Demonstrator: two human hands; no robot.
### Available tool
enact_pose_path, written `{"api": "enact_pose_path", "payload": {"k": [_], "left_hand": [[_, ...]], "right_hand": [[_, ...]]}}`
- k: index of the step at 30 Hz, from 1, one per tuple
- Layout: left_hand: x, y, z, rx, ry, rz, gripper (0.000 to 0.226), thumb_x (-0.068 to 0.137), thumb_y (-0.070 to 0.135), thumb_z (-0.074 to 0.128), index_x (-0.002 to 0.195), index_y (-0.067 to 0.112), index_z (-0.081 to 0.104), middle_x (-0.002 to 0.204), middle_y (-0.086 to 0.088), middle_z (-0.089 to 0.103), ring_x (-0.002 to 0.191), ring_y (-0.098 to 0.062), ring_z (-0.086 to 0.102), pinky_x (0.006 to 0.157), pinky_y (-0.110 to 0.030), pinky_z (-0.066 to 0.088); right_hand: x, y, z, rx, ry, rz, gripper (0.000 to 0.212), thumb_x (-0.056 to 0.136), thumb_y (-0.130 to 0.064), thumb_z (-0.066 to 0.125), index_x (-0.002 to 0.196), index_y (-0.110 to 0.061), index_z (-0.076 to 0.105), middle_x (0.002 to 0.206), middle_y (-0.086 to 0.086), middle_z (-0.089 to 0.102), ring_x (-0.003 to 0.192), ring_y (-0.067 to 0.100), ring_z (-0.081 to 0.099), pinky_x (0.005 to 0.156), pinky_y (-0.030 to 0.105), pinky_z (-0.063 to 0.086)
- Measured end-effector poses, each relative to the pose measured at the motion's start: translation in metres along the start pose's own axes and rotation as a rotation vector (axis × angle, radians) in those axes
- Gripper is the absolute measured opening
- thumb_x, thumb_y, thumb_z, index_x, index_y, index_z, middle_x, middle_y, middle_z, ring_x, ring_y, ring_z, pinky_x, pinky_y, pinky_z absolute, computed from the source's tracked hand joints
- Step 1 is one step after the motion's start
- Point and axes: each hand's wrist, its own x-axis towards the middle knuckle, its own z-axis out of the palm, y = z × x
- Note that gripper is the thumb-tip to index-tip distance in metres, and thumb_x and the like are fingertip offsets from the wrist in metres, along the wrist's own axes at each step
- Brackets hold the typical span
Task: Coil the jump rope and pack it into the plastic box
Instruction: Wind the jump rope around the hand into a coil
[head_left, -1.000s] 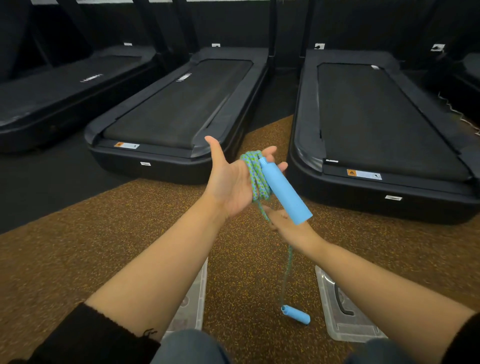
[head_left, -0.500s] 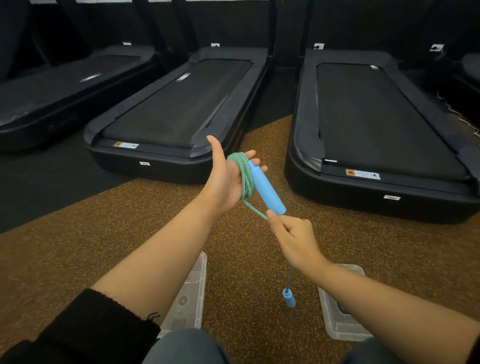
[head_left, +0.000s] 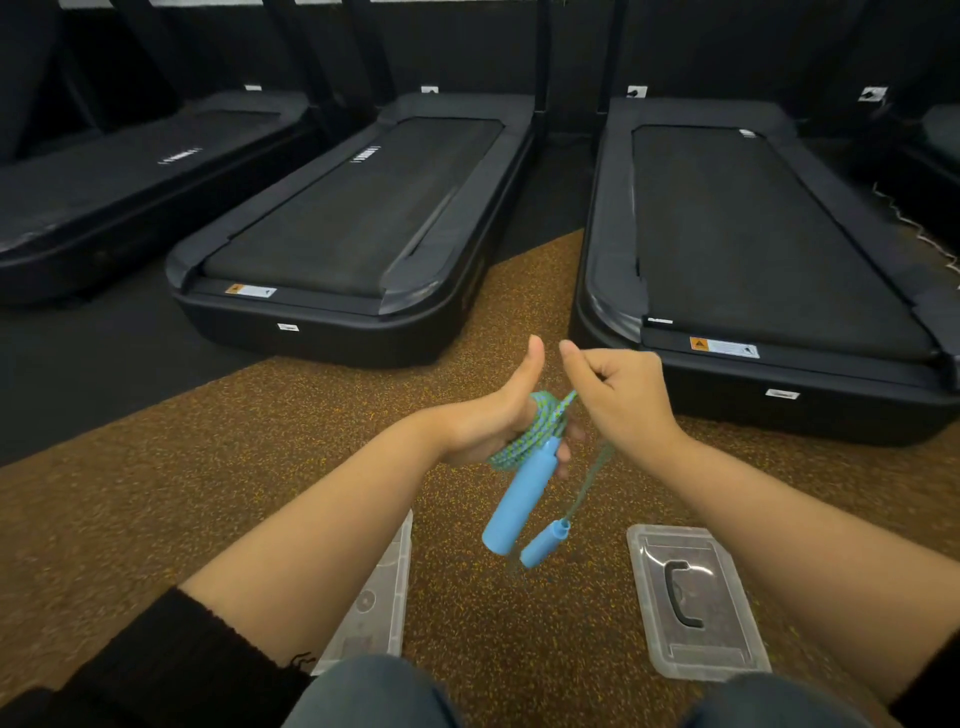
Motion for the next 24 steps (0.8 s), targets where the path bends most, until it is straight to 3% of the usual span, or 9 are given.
{"api": "enact_pose_path", "payload": {"k": [4, 7, 11, 13, 14, 15, 18, 21, 24], "left_hand": [[-0.003, 0.005, -0.001, -0.124, -0.176, -0.003, 0.113, 0.065, 0.084, -0.009, 0.108, 0.001, 0.056, 0.083, -0.009, 0.06, 0.095, -0.03, 0.061, 0.092, -0.035, 0.048], [-0.006, 0.006, -0.003, -0.252, -0.325, 0.003, 0.117, 0.057, 0.09, 0.002, 0.106, 0.001, 0.059, 0.083, -0.01, 0.065, 0.098, -0.032, 0.063, 0.098, -0.042, 0.044], [-0.009, 0.003, -0.006, -0.485, -0.498, 0.118, 0.12, 0.054, 0.093, 0.016, 0.111, -0.003, 0.061, 0.087, -0.015, 0.068, 0.101, -0.037, 0.065, 0.099, -0.043, 0.045], [-0.011, 0.002, -0.009, -0.626, -0.582, 0.218, 0.12, 0.057, 0.091, 0.024, 0.118, -0.007, 0.056, 0.095, -0.02, 0.067, 0.107, -0.043, 0.062, 0.104, -0.047, 0.04], [-0.011, 0.0, -0.011, -0.705, -0.62, 0.266, 0.119, 0.059, 0.089, 0.028, 0.121, -0.009, 0.053, 0.098, -0.024, 0.066, 0.11, -0.046, 0.059, 0.108, -0.051, 0.034], [-0.012, -0.001, -0.013, -0.779, -0.646, 0.313, 0.12, 0.06, 0.088, 0.031, 0.124, -0.011, 0.05, 0.101, -0.027, 0.065, 0.112, -0.049, 0.056, 0.11, -0.054, 0.029], [-0.011, -0.004, -0.021, -0.885, -0.657, 0.435, 0.123, 0.061, 0.089, 0.031, 0.131, -0.011, 0.045, 0.112, -0.027, 0.064, 0.12, -0.051, 0.049, 0.113, -0.056, 0.017], [-0.011, -0.005, -0.024, -0.92, -0.605, 0.505, 0.124, 0.062, 0.089, 0.03, 0.138, -0.009, 0.038, 0.123, -0.026, 0.061, 0.126, -0.051, 0.044, 0.114, -0.054, 0.015], [-0.012, -0.003, -0.026, -0.916, -0.534, 0.54, 0.123, 0.064, 0.088, 0.029, 0.14, -0.008, 0.036, 0.134, -0.024, 0.054, 0.128, -0.05, 0.043, 0.114, -0.054, 0.015]], "right_hand": [[0.012, 0.001, -0.003, 0.06, -0.104, 0.026, 0.06, 0.093, -0.035, 0.051, 0.041, -0.019, 0.026, 0.036, -0.006, 0.024, 0.04, 0.008, 0.022, 0.046, 0.022, 0.02], [0.016, 0.01, 0.0, 0.163, -0.196, 0.167, 0.058, 0.091, -0.042, 0.051, 0.047, -0.009, 0.035, 0.046, 0.001, 0.024, 0.046, 0.01, 0.022, 0.053, 0.029, 0.022], [0.01, 0.016, 0.004, 0.382, -0.379, 0.428, 0.059, 0.085, -0.058, 0.05, 0.047, -0.014, 0.044, 0.047, 0.004, 0.031, 0.045, 0.015, 0.027, 0.049, 0.03, 0.023], [0.004, 0.02, 0.006, 0.508, -0.479, 0.538, 0.064, 0.087, -0.058, 0.047, 0.077, 0.003, 0.063, 0.052, 0.017, 0.042, 0.043, 0.023, 0.041, 0.046, 0.027, 0.033], [0.001, 0.023, 0.006, 0.602, -0.514, 0.583, 0.067, 0.089, -0.056, 0.046, 0.097, 0.008, 0.063, 0.059, 0.027, 0.051, 0.047, 0.03, 0.053, 0.048, 0.028, 0.044], [-0.001, 0.027, 0.006, 0.699, -0.542, 0.617, 0.067, 0.09, -0.056, 0.044, 0.1, 0.008, 0.063, 0.064, 0.027, 0.06, 0.052, 0.034, 0.059, 0.05, 0.03, 0.053], [-0.007, 0.033, 0.003, 0.9, -0.64, 0.646, 0.06, 0.09, -0.062, 0.033, 0.078, -0.011, 0.063, 0.049, 0.001, 0.061, 0.04, 0.019, 0.051, 0.034, 0.021, 0.039], [-0.013, 0.033, -0.001, 0.99, -0.735, 0.637, 0.052, 0.087, -0.056, 0.037, 0.083, -0.016, 0.072, 0.063, 0.0, 0.069, 0.048, 0.015, 0.062, 0.046, 0.023, 0.048], [-0.023, 0.03, 0.001, 0.956, -0.789, 0.548, 0.024, 0.079, -0.036, 0.06, 0.088, -0.021, 0.076, 0.074, -0.002, 0.074, 0.06, 0.009, 0.068, 0.058, 0.021, 0.054]]}}
